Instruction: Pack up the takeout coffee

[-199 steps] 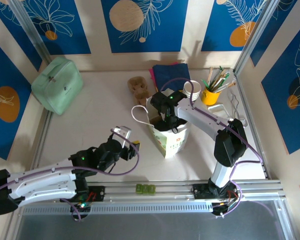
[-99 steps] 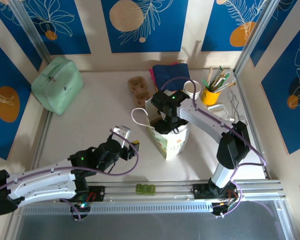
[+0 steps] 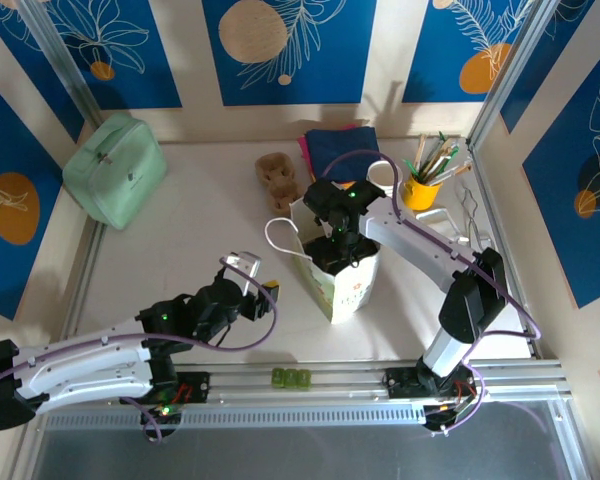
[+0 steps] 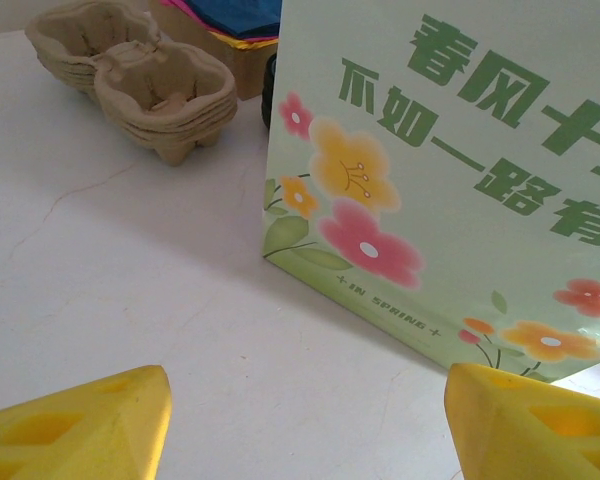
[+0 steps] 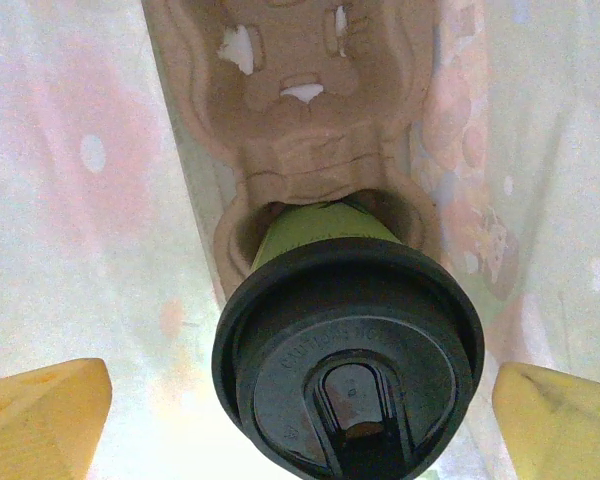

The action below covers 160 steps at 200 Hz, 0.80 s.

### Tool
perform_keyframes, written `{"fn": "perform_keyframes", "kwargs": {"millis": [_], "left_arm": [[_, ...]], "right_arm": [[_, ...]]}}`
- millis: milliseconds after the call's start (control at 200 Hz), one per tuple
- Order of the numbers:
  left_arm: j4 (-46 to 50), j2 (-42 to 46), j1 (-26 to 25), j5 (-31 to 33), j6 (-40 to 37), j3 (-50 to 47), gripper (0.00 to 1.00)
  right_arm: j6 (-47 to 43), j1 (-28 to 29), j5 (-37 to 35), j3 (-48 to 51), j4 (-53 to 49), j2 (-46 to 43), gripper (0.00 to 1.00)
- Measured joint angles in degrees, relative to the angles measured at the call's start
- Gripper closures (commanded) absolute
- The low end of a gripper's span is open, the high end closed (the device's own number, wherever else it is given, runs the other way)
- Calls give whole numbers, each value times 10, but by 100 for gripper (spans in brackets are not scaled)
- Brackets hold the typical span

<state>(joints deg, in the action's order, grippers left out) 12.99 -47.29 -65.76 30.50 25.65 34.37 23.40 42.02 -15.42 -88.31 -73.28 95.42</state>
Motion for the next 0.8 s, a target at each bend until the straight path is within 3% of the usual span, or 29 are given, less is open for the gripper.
{"fn": "perform_keyframes", "kwargs": {"millis": [800], "left_arm": [[0,0,0,0,0,0,27]], "right_arm": [[2,8,-5,-33,-24,-9,6]]}}
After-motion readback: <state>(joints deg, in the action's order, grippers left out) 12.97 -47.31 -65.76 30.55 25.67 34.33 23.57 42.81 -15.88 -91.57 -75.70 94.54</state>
